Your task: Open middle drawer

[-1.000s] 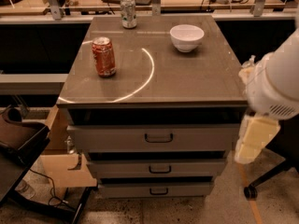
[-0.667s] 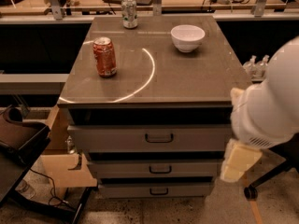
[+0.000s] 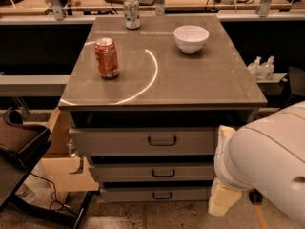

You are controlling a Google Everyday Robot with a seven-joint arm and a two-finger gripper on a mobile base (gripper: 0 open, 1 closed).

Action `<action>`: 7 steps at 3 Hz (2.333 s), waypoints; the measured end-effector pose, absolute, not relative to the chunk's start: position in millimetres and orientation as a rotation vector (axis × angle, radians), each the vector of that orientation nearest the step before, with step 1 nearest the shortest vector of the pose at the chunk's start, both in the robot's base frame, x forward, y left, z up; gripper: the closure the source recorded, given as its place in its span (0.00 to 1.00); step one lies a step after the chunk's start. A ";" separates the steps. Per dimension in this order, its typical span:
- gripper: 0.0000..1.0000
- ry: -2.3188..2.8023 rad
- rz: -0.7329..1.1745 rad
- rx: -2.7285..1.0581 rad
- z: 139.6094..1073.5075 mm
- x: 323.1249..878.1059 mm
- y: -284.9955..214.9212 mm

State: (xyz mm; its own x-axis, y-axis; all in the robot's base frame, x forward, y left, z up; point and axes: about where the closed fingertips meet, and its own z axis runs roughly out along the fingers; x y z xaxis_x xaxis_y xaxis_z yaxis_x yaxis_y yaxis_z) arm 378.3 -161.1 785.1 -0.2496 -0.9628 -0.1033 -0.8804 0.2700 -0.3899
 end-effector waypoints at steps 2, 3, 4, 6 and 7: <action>0.00 2.214 -0.358 -1.702 777.5 380.7 -154.7; 0.00 2.165 -0.279 -1.757 731.9 385.6 -120.9; 0.00 2.067 -0.210 -1.822 680.7 395.8 -74.5; 0.00 1.956 -0.240 -1.936 618.3 413.8 -5.7; 0.00 1.958 -0.238 -1.935 618.5 413.4 -5.7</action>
Offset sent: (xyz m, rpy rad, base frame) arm 0.0063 0.0148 -0.0164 -0.0003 -0.0014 0.0321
